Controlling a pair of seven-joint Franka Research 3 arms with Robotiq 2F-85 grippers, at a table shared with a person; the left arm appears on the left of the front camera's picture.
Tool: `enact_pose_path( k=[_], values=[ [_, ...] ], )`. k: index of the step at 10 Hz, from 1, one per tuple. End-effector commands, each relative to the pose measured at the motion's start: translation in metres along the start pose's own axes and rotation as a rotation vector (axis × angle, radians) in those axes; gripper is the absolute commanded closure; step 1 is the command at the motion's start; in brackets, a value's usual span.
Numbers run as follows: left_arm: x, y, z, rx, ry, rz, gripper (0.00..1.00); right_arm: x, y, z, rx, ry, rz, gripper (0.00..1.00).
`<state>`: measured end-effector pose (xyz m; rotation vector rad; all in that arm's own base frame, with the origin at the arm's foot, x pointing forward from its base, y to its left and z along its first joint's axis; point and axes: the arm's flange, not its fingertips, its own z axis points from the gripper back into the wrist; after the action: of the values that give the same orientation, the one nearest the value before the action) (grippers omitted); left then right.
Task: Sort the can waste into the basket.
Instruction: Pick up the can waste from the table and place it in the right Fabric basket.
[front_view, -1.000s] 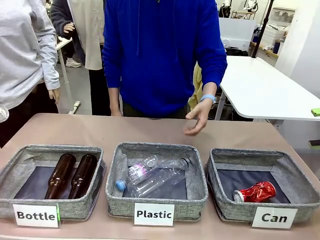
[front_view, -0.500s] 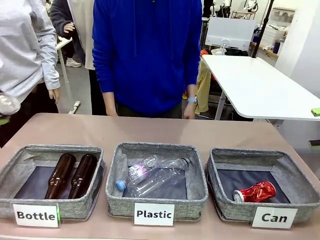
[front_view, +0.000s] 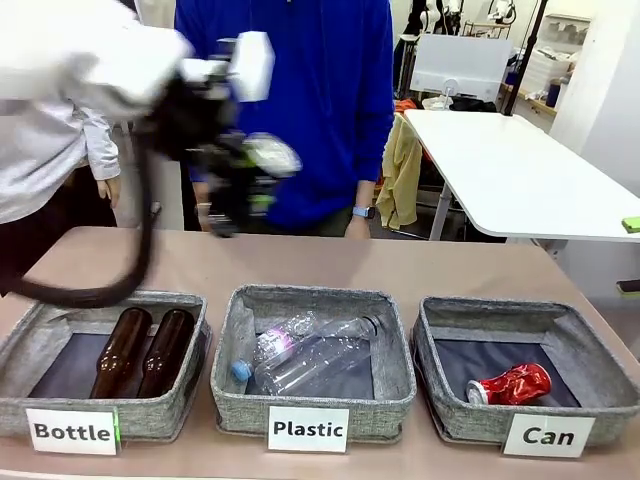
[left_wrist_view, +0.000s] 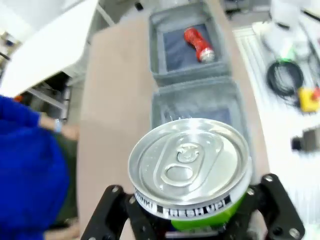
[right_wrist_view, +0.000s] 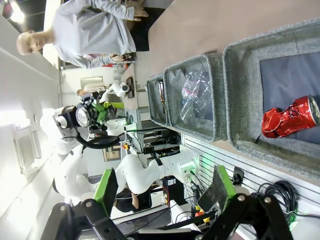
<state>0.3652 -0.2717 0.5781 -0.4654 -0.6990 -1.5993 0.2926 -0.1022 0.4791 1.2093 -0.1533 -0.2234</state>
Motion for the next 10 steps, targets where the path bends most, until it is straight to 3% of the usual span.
enact_pose_path(
  k=[1, 2, 5, 7, 10],
  values=[
    [0.078, 0.058, -0.069, 0.016, 0.025, 0.131, 1.00, 0.002, 0.001, 0.000, 0.004, -0.014, 0.013, 0.00],
    [0.119, 0.067, -0.118, -0.056, 0.036, 0.193, 1.00, 0.000, 0.000, 0.000, 0.000, 0.000, 0.000, 0.00],
    [0.197, 0.088, -0.233, -0.128, 0.106, 0.122, 1.00, -0.020, -0.010, 0.100, -0.014, -0.167, -0.094, 0.00],
    [0.214, 0.084, -0.299, -0.158, 0.182, 0.113, 1.00, -0.031, -0.034, 0.155, -0.042, -0.282, -0.187, 0.00],
    [0.220, 0.044, -0.379, -0.292, 0.253, 0.072, 1.00, -0.045, -0.066, 0.208, -0.023, -0.506, -0.247, 0.00]
  ],
)
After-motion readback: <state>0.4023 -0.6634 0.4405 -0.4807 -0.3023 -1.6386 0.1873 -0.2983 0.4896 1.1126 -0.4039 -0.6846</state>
